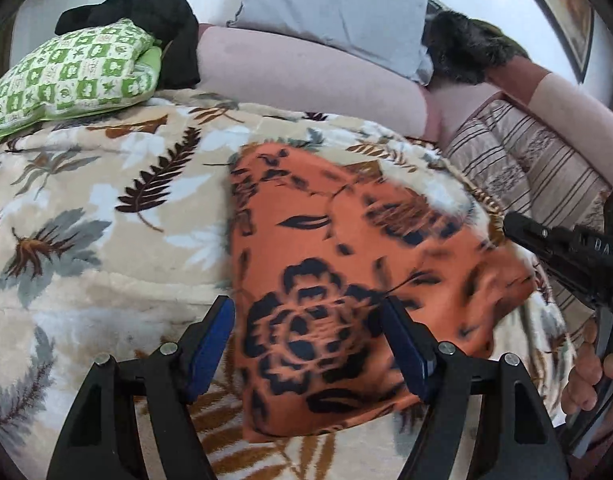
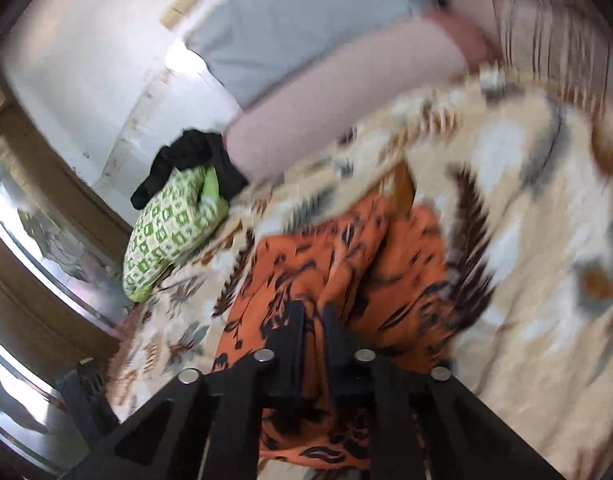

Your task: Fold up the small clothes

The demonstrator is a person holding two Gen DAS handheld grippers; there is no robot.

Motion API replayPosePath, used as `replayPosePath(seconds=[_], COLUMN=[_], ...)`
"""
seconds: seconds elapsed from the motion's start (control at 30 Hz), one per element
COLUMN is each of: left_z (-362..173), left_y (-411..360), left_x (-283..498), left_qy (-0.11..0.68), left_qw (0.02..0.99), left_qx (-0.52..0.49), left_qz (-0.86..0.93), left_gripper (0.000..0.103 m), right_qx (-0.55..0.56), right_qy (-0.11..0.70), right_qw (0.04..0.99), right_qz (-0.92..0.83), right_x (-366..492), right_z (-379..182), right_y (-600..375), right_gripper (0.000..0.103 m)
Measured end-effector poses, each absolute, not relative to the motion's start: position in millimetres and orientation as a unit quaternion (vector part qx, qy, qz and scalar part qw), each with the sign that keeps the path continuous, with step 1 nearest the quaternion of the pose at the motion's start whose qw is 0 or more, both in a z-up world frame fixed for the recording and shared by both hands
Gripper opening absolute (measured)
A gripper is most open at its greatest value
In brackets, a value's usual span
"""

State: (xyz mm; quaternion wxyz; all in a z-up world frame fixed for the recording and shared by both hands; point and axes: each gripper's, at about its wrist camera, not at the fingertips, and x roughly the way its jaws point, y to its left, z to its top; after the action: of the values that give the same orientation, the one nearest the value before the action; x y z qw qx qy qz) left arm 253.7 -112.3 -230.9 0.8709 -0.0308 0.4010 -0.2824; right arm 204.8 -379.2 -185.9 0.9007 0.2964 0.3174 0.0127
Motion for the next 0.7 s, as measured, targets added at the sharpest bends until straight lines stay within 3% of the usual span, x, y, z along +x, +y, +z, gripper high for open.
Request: replayPosePath(seconds=[0.13,0.23,0.37,0.7], left_z=[-234.9,-234.3,-237.5,-265.4], left_y=[-125.7,-128.3,-110.6,-105.2], left_x=[250.7,251.1,264.8,276.4], left_qy=[0.408,0.406,0.421,0.474], left_qw=[0.868,0.871,0.867,0.844], left_qx=[-0.004,0.009,-0.033,-0.032], left_qz=[-0.282,-0.279,-0.264,-0.25], left_gripper=[0.076,0.076,0.076,0.084], right_qx=[0.286,0.366,0.462,0.456], right_qy=[0.34,0.391,0.373,0.409], right_qw=[0.895,0.845,0.8,0.787], right_qz=[-0.025,-0.005,0.079,0.076], right_x=[192.8,198.1,206.8,215.2], right_z=[-195.6,-229.0,-238.2,-247.9], right_y=[-393.7,-411.9,-419.4,-416.8], right_gripper=[0.006,0.007,0.008,0.008])
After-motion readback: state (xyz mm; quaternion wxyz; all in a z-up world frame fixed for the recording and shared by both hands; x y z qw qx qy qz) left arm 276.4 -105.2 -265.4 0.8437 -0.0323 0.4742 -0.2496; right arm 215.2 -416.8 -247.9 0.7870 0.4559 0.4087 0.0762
